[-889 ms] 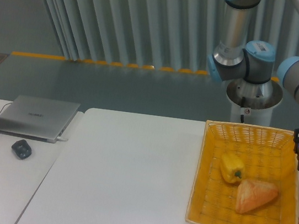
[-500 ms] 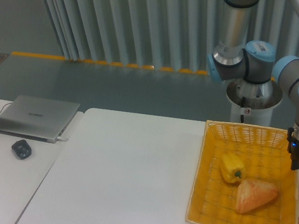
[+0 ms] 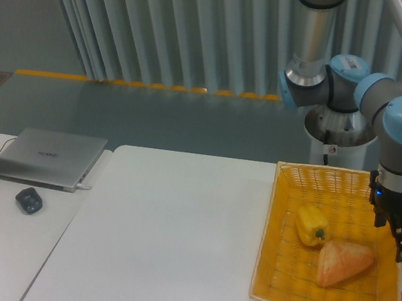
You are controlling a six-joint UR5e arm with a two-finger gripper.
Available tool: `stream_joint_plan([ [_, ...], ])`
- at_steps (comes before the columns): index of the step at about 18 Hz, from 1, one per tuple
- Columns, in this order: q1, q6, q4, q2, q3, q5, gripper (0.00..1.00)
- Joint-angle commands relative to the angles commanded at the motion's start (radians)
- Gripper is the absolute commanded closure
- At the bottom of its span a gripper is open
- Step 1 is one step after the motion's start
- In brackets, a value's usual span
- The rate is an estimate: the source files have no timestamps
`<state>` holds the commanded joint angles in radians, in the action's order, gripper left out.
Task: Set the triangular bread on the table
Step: 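Move the gripper over the triangular bread slice in the basket, then lower the gripper onto the bread slice and close on it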
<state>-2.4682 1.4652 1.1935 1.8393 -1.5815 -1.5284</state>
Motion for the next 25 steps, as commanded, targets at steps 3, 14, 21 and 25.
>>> stream_joint_plan([
  [3,-0.009,-0.078,-0.035,-0.017,-0.035,0.128,0.00],
  [14,0.118,-0.244,0.009,-0.002,-0.045,0.077,0.00],
  [21,0.146,-0.086,0.017,0.041,-0.028,-0.113,0.00],
  [25,0.144,-0.010,0.015,0.057,-0.025,-0.139,0.00],
])
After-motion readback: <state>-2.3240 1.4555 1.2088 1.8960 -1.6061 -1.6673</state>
